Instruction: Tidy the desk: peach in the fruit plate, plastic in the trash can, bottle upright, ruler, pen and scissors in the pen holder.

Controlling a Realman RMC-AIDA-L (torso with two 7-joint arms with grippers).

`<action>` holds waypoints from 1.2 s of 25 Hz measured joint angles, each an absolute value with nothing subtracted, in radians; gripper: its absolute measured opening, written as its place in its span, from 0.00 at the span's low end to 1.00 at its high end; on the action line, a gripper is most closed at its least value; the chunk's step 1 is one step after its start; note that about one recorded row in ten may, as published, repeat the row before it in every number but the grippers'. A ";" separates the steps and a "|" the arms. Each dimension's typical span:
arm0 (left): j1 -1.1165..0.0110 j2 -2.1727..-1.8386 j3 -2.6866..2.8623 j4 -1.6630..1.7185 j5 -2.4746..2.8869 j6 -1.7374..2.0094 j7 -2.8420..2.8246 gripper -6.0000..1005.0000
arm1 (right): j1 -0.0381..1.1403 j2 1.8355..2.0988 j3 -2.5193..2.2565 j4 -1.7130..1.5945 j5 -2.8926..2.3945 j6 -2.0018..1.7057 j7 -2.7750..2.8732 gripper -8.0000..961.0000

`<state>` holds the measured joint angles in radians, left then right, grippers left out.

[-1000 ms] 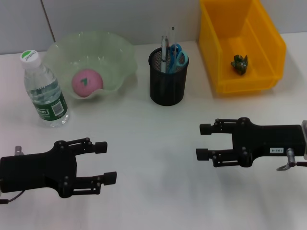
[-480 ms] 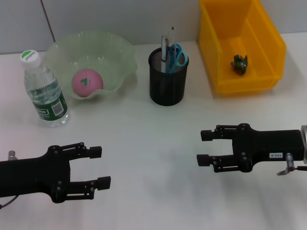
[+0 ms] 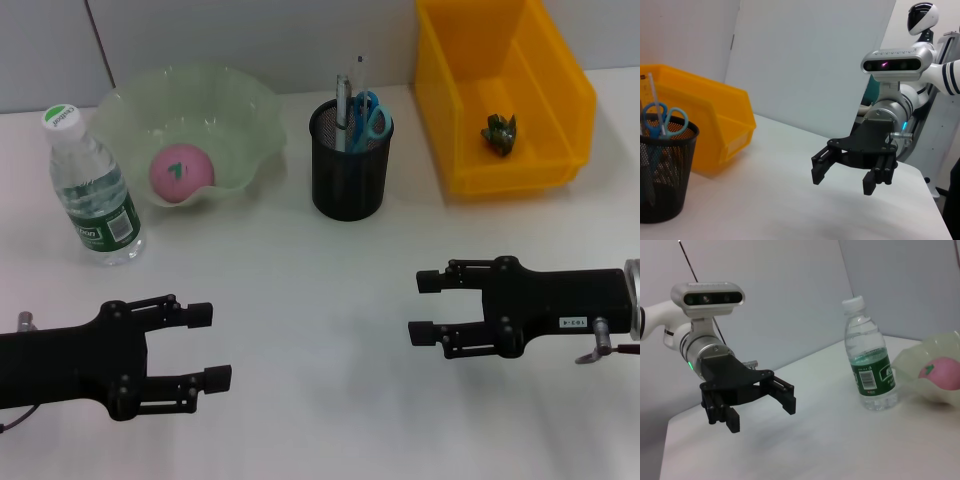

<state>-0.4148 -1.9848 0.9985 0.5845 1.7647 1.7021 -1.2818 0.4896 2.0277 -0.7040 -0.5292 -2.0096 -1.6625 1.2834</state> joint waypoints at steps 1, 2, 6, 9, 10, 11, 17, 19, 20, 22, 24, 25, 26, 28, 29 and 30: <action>-0.415 -1.984 0.999 0.585 1.765 1.701 -1.282 0.81 | 0.490 2.028 -0.704 -0.530 -2.010 -1.663 1.283 0.79; -0.415 -1.984 0.999 0.584 1.765 1.699 -1.282 0.81 | 0.491 2.028 -0.703 -0.530 -2.010 -1.663 1.283 0.79; -0.417 -1.982 0.999 0.584 1.765 1.698 -1.282 0.81 | 0.491 2.028 -0.701 -0.533 -2.010 -1.663 1.284 0.79; -0.417 -1.982 0.999 0.585 1.765 1.698 -1.282 0.81 | 0.491 2.028 -0.700 -0.534 -2.009 -1.663 1.284 0.79; -0.418 -1.982 0.999 0.585 1.764 1.698 -1.282 0.81 | 0.491 2.028 -0.700 -0.535 -2.009 -1.663 1.285 0.79; -0.418 -1.982 0.999 0.586 1.764 1.698 -1.283 0.81 | 0.491 2.029 -0.700 -0.536 -2.008 -1.663 1.285 0.79; -0.419 -1.976 0.999 0.585 1.764 1.698 -1.282 0.81 | 0.497 2.029 -0.697 -0.532 -2.008 -1.663 1.287 0.79; -0.419 -1.973 0.999 0.585 1.764 1.698 -1.282 0.81 | 0.497 2.029 -0.696 -0.531 -2.009 -1.662 1.288 0.79; -0.419 -1.972 0.999 0.585 1.764 1.698 -1.282 0.81 | 0.497 2.029 -0.696 -0.531 -2.009 -1.660 1.288 0.79; -0.419 -1.972 0.999 0.584 1.764 1.698 -1.282 0.81 | 0.497 2.029 -0.698 -0.530 -2.009 -1.656 1.289 0.79; -0.419 -1.971 0.999 0.584 1.764 1.698 -1.282 0.81 | 0.497 2.030 -0.701 -0.530 -2.009 -1.653 1.290 0.79; -0.419 -1.971 0.999 0.584 1.764 1.698 -1.282 0.81 | 0.497 2.030 -0.702 -0.530 -2.009 -1.653 1.290 0.79; -0.419 -1.971 0.999 0.584 1.764 1.698 -1.282 0.81 | 0.497 2.030 -0.703 -0.530 -2.010 -1.652 1.290 0.79; -0.420 -1.970 0.999 0.584 1.764 1.698 -1.282 0.81 | 0.497 2.030 -0.703 -0.529 -2.010 -1.652 1.290 0.79; -0.421 -1.969 0.999 0.584 1.764 1.698 -1.282 0.81 | 0.497 2.030 -0.703 -0.529 -2.010 -1.652 1.291 0.79; -0.421 -1.969 0.999 0.584 1.764 1.698 -1.282 0.81 | 0.497 2.030 -0.703 -0.529 -2.010 -1.652 1.291 0.79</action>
